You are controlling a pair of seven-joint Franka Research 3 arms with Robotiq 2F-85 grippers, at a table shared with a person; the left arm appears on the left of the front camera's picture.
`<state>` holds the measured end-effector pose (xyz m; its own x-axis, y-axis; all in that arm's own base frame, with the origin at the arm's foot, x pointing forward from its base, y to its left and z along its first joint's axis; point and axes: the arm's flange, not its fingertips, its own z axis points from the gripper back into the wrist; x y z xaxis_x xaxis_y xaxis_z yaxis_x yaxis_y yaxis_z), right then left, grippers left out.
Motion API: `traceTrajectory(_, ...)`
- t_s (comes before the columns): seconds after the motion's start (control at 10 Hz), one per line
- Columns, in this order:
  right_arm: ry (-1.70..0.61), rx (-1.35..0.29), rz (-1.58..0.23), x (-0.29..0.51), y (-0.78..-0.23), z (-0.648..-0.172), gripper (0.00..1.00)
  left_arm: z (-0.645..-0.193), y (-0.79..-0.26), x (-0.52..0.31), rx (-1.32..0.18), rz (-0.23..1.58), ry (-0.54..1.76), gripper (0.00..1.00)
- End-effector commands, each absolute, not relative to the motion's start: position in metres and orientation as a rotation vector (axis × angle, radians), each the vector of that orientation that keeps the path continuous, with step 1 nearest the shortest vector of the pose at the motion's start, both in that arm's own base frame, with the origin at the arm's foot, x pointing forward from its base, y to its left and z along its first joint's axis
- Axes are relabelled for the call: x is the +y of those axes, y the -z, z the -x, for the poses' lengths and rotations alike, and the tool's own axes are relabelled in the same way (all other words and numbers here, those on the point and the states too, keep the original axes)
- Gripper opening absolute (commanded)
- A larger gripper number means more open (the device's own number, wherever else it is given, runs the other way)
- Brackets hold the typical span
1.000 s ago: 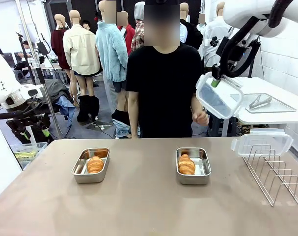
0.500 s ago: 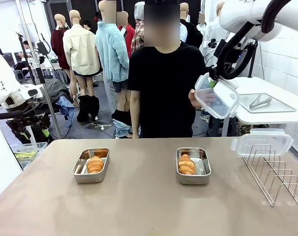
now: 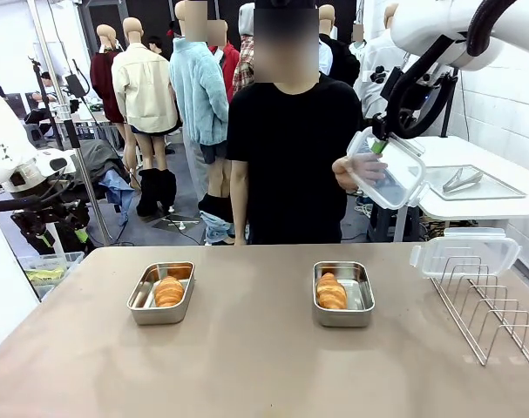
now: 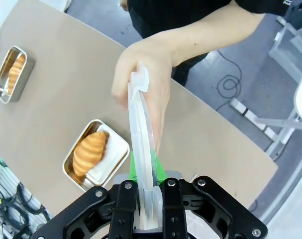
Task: Place the bread in airtight containers.
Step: Pick up one Airtight Container lid and hand it to the human.
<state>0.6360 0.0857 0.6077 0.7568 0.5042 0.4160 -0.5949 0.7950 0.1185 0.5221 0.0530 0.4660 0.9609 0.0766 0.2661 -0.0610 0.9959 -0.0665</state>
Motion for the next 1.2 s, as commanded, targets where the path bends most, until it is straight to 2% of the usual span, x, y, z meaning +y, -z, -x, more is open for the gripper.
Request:
traceTrajectory(0.0,-0.622,-0.377,-0.247,0.086,-0.607,-0.633,0.00,-0.522,-0.468,0.054,-0.274,0.045,-0.062,0.78)
traceTrajectory(0.1,-0.606,-0.379,-0.251,0.086,-0.608,-0.636,0.00,-0.522,-0.468,0.054,-0.274,0.045,-0.062,0.78)
traceTrajectory(0.6,-0.788,-0.345,-0.197,0.045,-0.640,-0.565,0.96,-0.522,-0.468,0.054,-0.274,0.045,-0.062,0.78)
traceTrajectory(0.7,-0.851,-0.326,-0.173,0.033,-0.641,-0.543,1.00,-0.522,-0.468,0.054,-0.274,0.045,-0.062,0.78)
traceTrajectory(0.9,-1.046,-0.244,-0.098,0.004,-0.632,-0.494,1.00,-0.522,-0.468,0.054,-0.274,0.045,-0.062,0.78)
traceTrajectory(1.1,-1.125,-0.214,-0.013,-0.026,-0.619,-0.454,1.00,-0.522,-0.468,0.054,-0.274,0.045,-0.062,0.78)
